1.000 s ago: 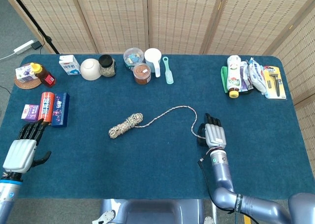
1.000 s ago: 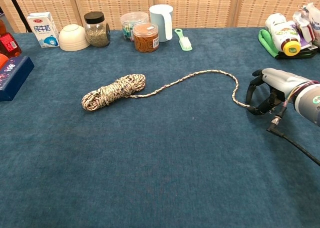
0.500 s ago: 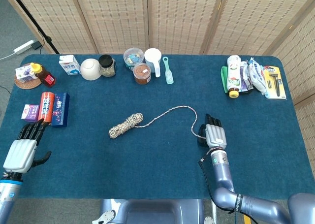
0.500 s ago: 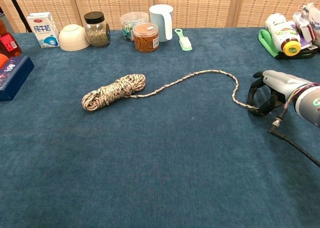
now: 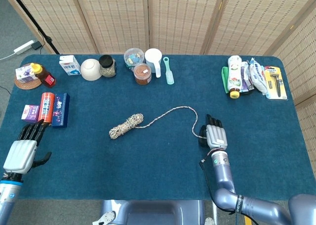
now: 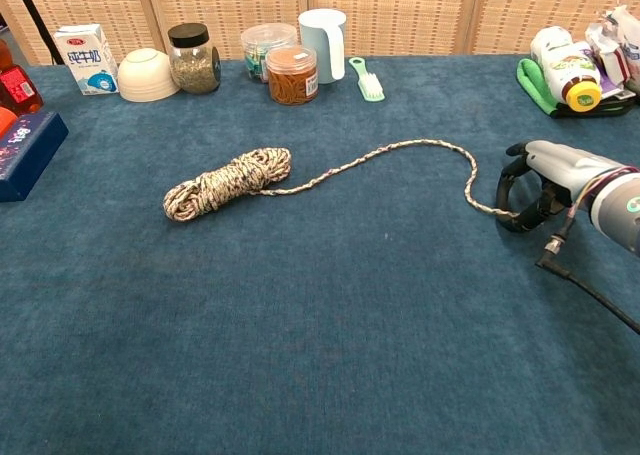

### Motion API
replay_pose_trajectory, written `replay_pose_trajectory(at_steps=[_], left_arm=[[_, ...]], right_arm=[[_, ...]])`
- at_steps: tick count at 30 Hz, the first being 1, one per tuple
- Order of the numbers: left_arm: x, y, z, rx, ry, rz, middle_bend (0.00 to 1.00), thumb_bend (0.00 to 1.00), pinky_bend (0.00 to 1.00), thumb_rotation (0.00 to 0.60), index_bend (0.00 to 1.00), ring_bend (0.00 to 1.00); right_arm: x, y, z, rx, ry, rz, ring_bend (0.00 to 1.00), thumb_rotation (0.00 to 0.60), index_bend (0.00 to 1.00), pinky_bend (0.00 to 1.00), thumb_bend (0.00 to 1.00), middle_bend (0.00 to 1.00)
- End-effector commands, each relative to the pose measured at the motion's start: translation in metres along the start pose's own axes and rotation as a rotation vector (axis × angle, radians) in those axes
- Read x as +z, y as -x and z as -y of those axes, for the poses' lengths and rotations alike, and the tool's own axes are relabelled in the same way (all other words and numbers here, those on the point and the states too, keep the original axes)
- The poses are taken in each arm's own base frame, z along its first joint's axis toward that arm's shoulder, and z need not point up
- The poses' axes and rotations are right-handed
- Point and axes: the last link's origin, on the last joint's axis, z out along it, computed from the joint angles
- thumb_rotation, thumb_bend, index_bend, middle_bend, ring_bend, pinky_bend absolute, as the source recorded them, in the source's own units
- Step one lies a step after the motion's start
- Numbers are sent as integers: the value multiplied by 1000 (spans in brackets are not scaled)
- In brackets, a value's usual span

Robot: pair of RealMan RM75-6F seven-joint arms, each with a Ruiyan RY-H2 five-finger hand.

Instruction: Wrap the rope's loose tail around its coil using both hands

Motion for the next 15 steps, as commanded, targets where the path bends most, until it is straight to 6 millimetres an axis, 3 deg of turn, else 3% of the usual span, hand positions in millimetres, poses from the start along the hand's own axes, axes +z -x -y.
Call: replay_pose_trajectory(at_steps=[1,15], left_arm=[[0,0,0,0,-1,0,0,284,22,600,0,0],[2,2,-1,4,-2,9,0,284,22,600,0,0]], right_arm=[[-1,-2,-1,4,-4,-6,0,600,546,0,419,0],[-7,-11,-8,17,-21,-30,0,600,592,0,479,0]])
